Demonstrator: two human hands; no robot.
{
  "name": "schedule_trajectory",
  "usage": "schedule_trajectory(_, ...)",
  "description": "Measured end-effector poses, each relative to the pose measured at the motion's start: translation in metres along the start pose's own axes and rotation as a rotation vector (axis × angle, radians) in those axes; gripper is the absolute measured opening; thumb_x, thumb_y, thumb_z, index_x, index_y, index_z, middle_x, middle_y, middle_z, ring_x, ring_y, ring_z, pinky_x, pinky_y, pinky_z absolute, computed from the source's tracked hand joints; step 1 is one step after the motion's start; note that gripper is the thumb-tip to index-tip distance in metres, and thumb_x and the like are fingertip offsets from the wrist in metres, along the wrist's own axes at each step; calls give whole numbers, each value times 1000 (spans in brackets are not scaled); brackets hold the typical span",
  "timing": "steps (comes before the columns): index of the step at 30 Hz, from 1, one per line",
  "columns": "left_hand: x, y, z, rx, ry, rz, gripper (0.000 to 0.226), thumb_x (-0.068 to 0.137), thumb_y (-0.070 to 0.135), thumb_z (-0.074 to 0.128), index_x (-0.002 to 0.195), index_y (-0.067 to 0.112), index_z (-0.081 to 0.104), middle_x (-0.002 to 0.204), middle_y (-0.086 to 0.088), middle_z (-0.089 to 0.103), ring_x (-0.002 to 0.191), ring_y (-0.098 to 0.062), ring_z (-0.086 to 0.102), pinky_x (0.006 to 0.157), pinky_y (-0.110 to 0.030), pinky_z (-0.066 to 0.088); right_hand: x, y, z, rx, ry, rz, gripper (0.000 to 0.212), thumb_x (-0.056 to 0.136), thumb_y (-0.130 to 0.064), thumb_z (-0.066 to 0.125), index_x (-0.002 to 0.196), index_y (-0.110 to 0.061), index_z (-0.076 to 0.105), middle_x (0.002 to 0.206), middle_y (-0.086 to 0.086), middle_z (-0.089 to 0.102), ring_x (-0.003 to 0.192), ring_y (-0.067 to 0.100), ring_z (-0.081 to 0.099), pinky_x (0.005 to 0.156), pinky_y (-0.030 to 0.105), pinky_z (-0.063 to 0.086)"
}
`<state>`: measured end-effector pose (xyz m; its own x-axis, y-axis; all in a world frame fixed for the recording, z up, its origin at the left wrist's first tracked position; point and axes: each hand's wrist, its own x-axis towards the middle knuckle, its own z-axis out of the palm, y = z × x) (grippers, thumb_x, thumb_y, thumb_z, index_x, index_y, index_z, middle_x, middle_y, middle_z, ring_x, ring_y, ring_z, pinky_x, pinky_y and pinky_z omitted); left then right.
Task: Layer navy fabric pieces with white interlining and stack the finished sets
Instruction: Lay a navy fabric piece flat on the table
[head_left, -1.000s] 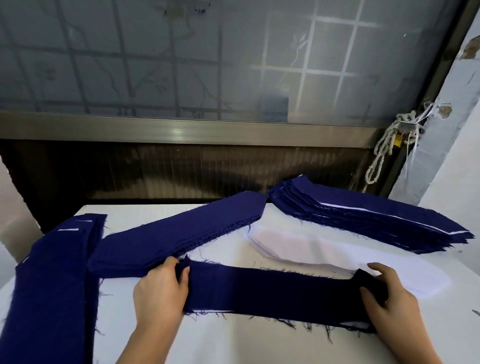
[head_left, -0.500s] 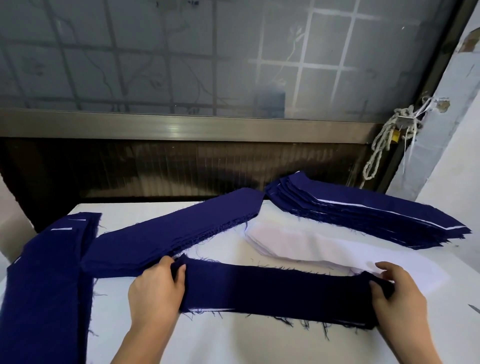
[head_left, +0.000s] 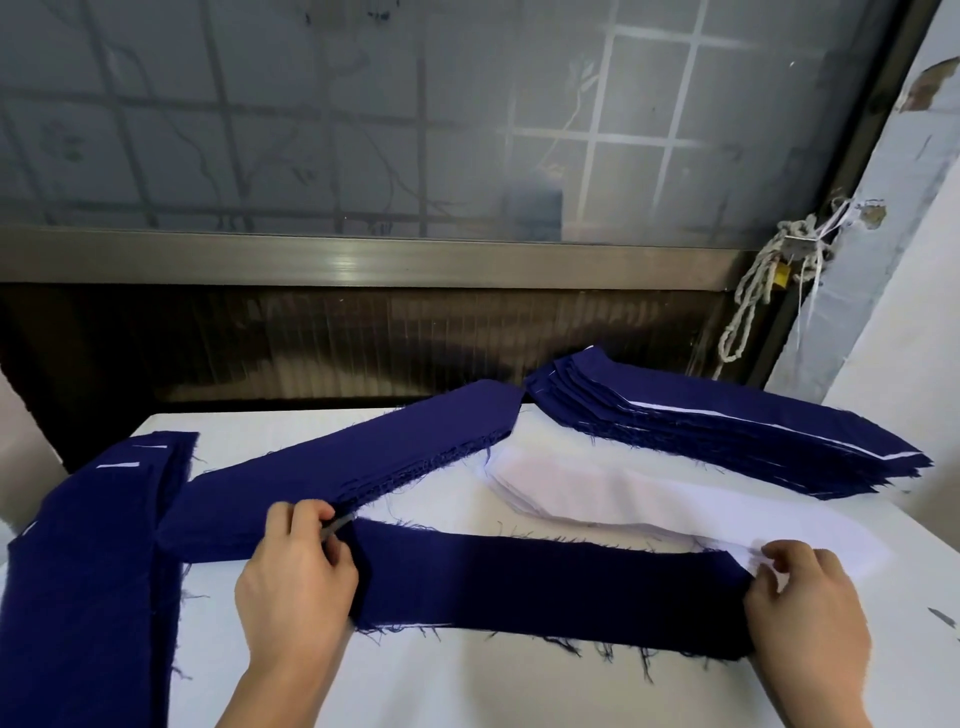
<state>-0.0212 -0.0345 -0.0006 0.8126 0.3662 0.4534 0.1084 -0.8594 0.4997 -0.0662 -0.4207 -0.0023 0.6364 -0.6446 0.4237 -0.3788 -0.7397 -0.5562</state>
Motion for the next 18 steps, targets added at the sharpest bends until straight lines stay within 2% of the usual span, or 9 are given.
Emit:
schedule_trajectory(2,0,0,-1,25,27,43,23,74,3,76,95,7,67,88,-7,59,63,-29,58,49,-30,38,-1,-3,0,-86,30,-3,17,81,-7,64,96,0,65,96,24,59,89,43,54,74,46,43)
schedule_trajectory(5,0,1,3,93,17,78,21,82,22,76,94,6,69,85,-7,61,69,-30,58,54,-37,46,-2,-5,1,-226,-28,50,27,84,-22,64,96,1,64,98,26,58,94,43,52,78,46,39)
schedule_trajectory(10,-1,-3,13,257,-93,101,48,82,53,70,98,7,72,88,-8,64,79,-31,59,70,-43,47,-2,-8,3,-325,-118,63,41,86,-39,60,91,2,63,97,23,58,97,40,50,79,45,40)
schedule_trajectory(12,0,-4,15,306,-132,69,56,82,64,63,103,12,71,93,-3,66,88,-27,59,78,-39,45,0,-7,2,-344,-162,15,43,87,-45,59,89,-2,64,95,19,59,96,38,51,78,44,42)
schedule_trajectory(15,3,-5,17,331,-173,45,54,86,70,52,95,19,67,91,6,66,94,-20,56,82,-33,41,1,-8,2,-265,-226,-117,36,85,-45,64,85,-10,65,85,11,60,88,36,52,73,42,44)
schedule_trajectory(18,4,-4,19,266,-189,70,48,87,66,55,92,19,64,87,7,63,90,-19,54,76,-31,42,-1,-10,2,-12,-318,-152,20,83,-32,71,78,-24,54,69,0,60,71,27,55,59,36,41)
